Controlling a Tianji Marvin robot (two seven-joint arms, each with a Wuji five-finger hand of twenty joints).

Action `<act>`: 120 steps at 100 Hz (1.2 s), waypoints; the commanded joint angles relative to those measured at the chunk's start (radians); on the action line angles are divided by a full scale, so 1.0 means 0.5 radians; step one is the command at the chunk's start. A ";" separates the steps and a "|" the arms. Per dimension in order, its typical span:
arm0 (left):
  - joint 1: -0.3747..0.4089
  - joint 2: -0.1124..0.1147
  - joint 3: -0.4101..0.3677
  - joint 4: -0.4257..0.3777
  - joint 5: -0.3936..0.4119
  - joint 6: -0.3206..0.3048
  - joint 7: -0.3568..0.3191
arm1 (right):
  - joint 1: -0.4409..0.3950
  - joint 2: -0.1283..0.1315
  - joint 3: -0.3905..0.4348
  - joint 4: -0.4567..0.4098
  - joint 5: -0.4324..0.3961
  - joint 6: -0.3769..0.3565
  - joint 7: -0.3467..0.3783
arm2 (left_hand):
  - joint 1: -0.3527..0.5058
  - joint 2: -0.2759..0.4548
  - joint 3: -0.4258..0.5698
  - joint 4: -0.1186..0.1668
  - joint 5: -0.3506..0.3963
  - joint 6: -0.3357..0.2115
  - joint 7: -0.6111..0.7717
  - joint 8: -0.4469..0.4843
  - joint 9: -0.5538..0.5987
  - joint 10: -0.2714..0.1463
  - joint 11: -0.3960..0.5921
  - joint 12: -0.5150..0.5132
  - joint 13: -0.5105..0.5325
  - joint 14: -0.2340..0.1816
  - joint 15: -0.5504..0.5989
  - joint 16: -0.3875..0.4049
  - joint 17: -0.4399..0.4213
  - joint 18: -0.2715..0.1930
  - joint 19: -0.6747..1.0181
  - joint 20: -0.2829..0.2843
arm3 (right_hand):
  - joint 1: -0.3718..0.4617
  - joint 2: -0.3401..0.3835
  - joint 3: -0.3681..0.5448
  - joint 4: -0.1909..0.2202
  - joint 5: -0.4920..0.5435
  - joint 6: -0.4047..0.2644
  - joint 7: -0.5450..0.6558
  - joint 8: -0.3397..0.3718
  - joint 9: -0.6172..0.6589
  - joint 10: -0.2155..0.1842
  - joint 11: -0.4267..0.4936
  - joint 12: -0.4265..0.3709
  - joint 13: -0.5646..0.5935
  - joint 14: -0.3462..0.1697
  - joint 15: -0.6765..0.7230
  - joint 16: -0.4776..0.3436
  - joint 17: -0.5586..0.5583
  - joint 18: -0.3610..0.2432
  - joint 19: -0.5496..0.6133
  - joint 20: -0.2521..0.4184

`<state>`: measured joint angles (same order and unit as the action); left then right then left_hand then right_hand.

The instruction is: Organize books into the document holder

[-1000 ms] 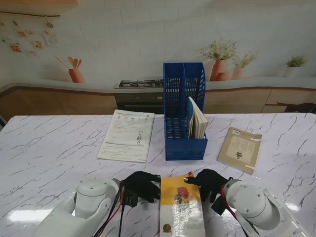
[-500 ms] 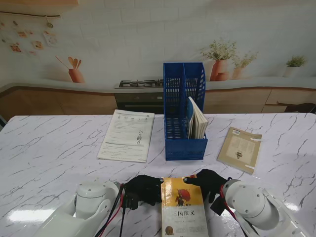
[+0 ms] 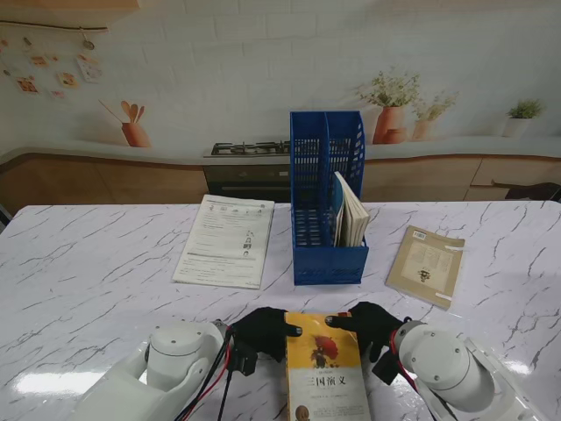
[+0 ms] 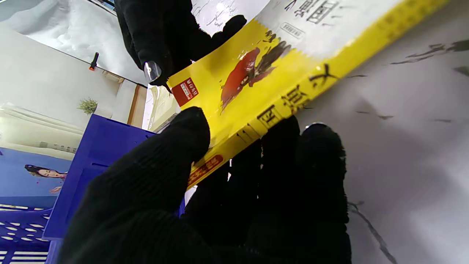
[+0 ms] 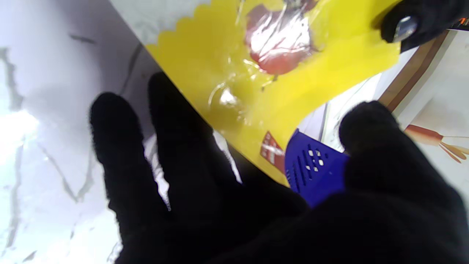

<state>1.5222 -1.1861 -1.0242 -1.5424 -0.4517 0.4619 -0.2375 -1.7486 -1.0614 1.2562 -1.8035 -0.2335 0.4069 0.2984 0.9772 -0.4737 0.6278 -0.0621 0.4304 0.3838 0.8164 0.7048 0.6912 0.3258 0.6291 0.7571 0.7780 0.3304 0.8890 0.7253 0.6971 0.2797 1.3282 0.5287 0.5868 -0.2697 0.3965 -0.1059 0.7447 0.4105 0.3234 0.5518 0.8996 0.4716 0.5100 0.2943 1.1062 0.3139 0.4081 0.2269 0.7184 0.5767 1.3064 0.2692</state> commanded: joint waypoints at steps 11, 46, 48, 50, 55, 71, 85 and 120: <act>-0.041 -0.033 0.082 0.084 0.017 -0.095 -0.029 | -0.068 -0.028 -0.021 0.008 0.001 0.023 -0.002 | 0.221 -0.136 -0.057 -0.095 -0.021 -0.337 0.652 -0.147 0.233 -0.112 -0.126 0.131 0.178 -0.008 0.081 0.063 0.072 -0.071 0.238 -0.081 | -0.042 -0.020 -0.017 0.044 0.048 -0.020 -0.022 -0.017 -0.028 -0.108 -0.214 -0.113 -0.043 -0.054 -0.144 -0.084 0.019 -0.228 0.027 0.009; 0.005 -0.004 0.052 0.040 0.091 -0.328 -0.040 | -0.145 -0.026 0.064 -0.103 -0.065 0.001 -0.013 | 0.188 -0.301 0.496 0.001 0.173 -0.584 0.715 0.028 0.662 -0.238 -0.391 0.120 0.597 -0.075 -0.009 -0.001 0.475 -0.295 0.344 -0.424 | -0.080 0.019 0.000 0.046 -0.103 -0.358 0.031 0.117 -0.108 -0.433 -0.173 -0.084 -0.185 -0.236 -0.022 0.031 -0.299 -0.053 0.070 0.183; 0.012 -0.001 0.045 0.028 0.092 -0.343 -0.040 | -0.154 -0.027 0.074 -0.118 -0.080 -0.005 -0.021 | 0.191 -0.306 0.504 0.004 0.179 -0.591 0.713 0.039 0.667 -0.254 -0.393 0.141 0.546 -0.107 -0.024 0.003 0.476 -0.297 0.347 -0.428 | -0.075 0.024 -0.010 0.048 -0.116 -0.382 0.032 0.129 -0.122 -0.459 -0.164 -0.079 -0.200 -0.259 -0.010 0.056 -0.340 -0.039 0.068 0.209; 0.018 0.002 0.038 0.016 0.095 -0.355 -0.040 | -0.162 -0.028 0.083 -0.134 -0.097 -0.009 -0.033 | 0.194 -0.309 0.510 0.007 0.183 -0.602 0.710 0.050 0.675 -0.272 -0.395 0.159 0.547 -0.141 -0.005 0.021 0.479 -0.306 0.350 -0.430 | -0.071 0.026 -0.017 0.049 -0.126 -0.397 0.032 0.135 -0.134 -0.474 -0.160 -0.076 -0.213 -0.273 -0.006 0.069 -0.371 -0.033 0.063 0.222; 0.036 0.009 0.015 -0.022 0.097 -0.385 -0.043 | -0.183 -0.031 0.109 -0.180 -0.146 -0.023 -0.057 | 0.192 -0.313 0.517 0.011 0.185 -0.615 0.706 0.070 0.687 -0.285 -0.403 0.183 0.586 -0.311 0.014 0.021 0.487 -0.320 0.354 -0.434 | -0.054 0.034 -0.051 0.053 -0.144 -0.452 0.035 0.159 -0.160 -0.516 -0.121 -0.039 -0.240 -0.309 0.034 0.147 -0.449 -0.029 0.052 0.281; 0.093 0.024 -0.041 -0.159 0.128 -0.484 -0.004 | -0.247 -0.051 0.201 -0.349 -0.270 -0.071 -0.170 | 0.187 -0.331 0.547 0.021 0.206 -0.630 0.685 0.101 0.744 -0.300 -0.461 0.242 0.590 -0.128 0.009 0.034 0.519 -0.340 0.380 -0.456 | -0.035 0.033 -0.130 0.061 -0.206 -0.504 0.022 0.188 -0.265 -0.569 -0.112 0.089 -0.410 -0.342 0.056 0.268 -0.656 -0.021 -0.041 0.335; 0.111 0.052 -0.077 -0.251 0.194 -0.569 -0.028 | -0.299 -0.066 0.284 -0.493 -0.341 -0.143 -0.243 | 0.193 -0.323 0.535 0.029 0.207 -0.629 0.682 0.104 0.753 -0.295 -0.470 0.263 0.595 -0.132 0.015 0.045 0.526 -0.318 0.383 -0.467 | -0.047 0.027 -0.161 0.063 -0.216 -0.544 0.015 0.195 -0.352 -0.592 -0.199 0.108 -0.558 -0.337 -0.051 0.254 -0.822 -0.003 -0.168 0.306; 0.053 0.093 -0.105 -0.346 0.330 -0.662 -0.099 | -0.277 -0.056 0.379 -0.661 -0.414 -0.306 -0.206 | 0.208 -0.311 0.519 0.044 0.194 -0.619 0.666 0.124 0.752 -0.293 -0.486 0.303 0.583 -0.126 0.022 0.061 0.512 -0.317 0.392 -0.462 | -0.062 -0.019 -0.179 0.064 -0.204 -0.595 0.000 0.189 -0.340 -0.657 -0.367 0.095 -0.694 -0.343 -0.279 0.220 -1.117 -0.063 -0.457 0.257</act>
<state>1.5632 -1.1390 -1.0719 -1.6958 -0.2843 0.1658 -0.2662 -1.9021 -1.0890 1.4465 -2.1162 -0.4534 0.2776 0.1858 0.9957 -0.6528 0.7446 -0.0845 0.4892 0.2301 1.1067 0.7309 1.0220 0.2126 0.3946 0.8899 0.9872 0.2925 0.8455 0.7358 0.9182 0.2488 1.4508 0.3077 0.5760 -0.2792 0.3236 -0.1059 0.6558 0.1625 0.3399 0.6359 0.7399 0.1828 0.3412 0.3391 0.7825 0.1765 0.2926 0.3407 0.1858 0.5768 1.0975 0.4069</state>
